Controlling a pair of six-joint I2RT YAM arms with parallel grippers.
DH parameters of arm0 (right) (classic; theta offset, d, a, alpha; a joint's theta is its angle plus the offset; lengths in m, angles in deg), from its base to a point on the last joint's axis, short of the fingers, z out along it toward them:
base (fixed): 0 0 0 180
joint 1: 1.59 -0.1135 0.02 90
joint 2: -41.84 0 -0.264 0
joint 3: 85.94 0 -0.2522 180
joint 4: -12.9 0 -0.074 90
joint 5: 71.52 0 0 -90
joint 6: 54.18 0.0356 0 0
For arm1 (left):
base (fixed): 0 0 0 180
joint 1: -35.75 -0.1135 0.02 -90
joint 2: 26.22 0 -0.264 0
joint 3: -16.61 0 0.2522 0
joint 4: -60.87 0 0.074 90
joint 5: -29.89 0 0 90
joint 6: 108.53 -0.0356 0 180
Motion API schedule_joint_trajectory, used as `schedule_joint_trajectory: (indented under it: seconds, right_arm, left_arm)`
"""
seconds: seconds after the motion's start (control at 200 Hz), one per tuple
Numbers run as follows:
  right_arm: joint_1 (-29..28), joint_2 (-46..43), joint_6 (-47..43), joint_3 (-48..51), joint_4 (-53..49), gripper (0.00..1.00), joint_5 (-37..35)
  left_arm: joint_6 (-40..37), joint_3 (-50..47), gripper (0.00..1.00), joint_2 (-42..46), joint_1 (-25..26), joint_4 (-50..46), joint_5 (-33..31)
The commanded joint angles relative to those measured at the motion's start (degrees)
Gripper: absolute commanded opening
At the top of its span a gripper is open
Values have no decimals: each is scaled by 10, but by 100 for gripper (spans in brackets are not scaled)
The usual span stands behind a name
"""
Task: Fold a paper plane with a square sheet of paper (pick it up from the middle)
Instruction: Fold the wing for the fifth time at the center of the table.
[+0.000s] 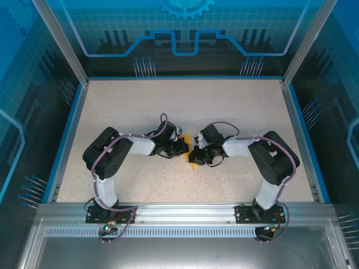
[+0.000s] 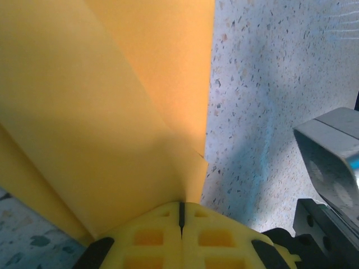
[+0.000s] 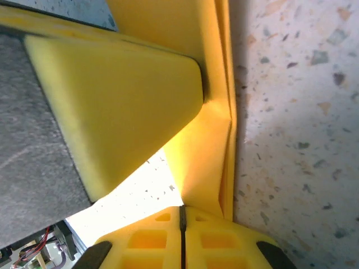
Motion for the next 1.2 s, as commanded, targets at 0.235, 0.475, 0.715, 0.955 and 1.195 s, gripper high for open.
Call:
schedule_joint_trajectory:
  seconds: [0.235, 0.475, 0.715, 0.955, 1.195]
  right_arm:
    - [5, -15, -6, 45, -33, 7, -18]
    - [-15, -70, -21, 18, -41, 9, 26]
    - [-22, -39, -28, 12, -71, 9, -10]
    - [-3, -32, -30, 60, -52, 9, -12]
    - [11, -30, -20, 108, -20, 9, 0]
  left_arm:
    - [-22, 0, 0, -24, 0, -51, -4]
    - [-21, 2, 0, -25, 1, -53, -3]
    - [-22, 5, 0, -25, 1, -54, -1]
    - [-28, 4, 0, -23, 1, -61, -2]
    - [-29, 7, 0, -23, 0, -64, -3]
